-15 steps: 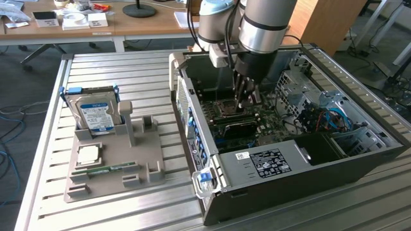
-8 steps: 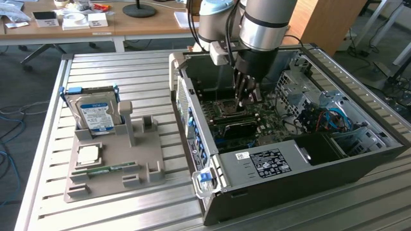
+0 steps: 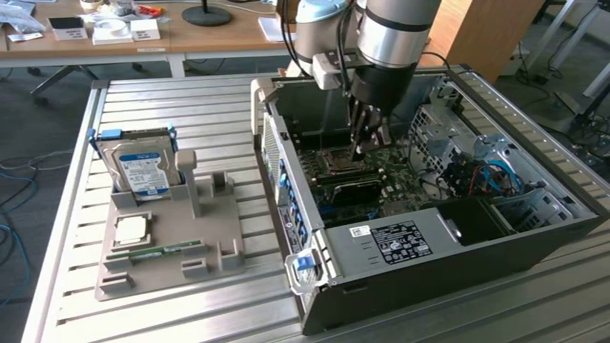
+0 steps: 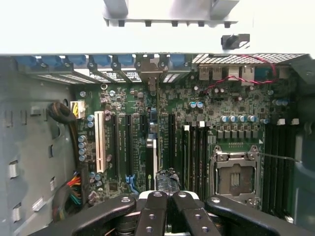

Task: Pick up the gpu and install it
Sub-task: 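Press down on the gpu until it lock into place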

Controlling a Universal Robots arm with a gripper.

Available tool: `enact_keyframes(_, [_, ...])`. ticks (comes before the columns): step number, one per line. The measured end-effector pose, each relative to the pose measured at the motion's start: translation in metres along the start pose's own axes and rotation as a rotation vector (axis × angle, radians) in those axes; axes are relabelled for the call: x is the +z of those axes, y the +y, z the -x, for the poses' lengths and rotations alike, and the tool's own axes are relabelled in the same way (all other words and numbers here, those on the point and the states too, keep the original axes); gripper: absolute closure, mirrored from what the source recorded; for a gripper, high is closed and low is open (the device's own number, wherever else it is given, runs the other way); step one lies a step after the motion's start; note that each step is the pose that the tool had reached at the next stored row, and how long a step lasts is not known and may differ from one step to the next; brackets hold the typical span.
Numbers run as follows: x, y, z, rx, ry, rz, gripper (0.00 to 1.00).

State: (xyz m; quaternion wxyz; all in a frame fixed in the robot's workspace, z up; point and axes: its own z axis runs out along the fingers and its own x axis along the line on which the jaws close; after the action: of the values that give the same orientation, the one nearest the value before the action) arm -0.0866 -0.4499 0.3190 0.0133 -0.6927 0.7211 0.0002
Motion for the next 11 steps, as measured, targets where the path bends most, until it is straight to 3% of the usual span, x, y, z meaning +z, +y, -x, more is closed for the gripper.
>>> enact_keyframes(8, [-0.0162, -0.0003, 0.0, 0.0, 0.0, 0.0, 0.89])
enact_keyframes(11, [-0.0176, -0.0003, 0.0, 0.0, -0.0003, -0.0001, 0.89])
